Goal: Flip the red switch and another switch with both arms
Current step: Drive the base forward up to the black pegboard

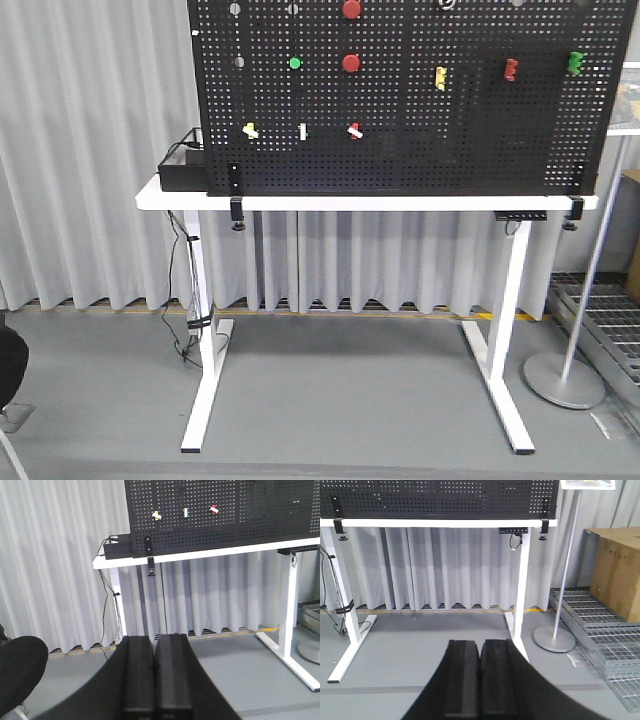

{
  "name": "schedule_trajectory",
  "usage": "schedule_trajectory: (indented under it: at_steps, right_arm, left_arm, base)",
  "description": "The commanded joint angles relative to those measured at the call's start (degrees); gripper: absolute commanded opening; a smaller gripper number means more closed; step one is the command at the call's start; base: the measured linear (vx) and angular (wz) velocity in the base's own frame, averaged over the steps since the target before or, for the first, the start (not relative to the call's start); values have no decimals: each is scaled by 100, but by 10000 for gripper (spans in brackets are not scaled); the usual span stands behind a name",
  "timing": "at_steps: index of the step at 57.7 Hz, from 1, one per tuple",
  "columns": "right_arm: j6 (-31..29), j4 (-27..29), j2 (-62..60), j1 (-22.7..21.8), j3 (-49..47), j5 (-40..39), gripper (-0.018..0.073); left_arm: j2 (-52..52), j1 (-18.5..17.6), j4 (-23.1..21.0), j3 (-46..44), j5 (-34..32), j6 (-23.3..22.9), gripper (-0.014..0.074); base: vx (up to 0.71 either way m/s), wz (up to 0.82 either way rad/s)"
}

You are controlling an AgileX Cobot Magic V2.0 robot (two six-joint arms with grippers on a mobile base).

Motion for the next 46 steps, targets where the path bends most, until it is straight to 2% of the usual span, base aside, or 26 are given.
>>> schedule_trajectory:
  at_steps: [1,46]
  right_arm:
    - [-65,-10,-57,-21,30,-469,-6]
    - [-65,-10,-57,-21,30,-469,-6]
  left_arm:
    - [-54,11,-18,115,-483,-37,3]
    - [-54,11,-18,115,-483,-37,3]
  base:
    - [17,7]
    - [23,2]
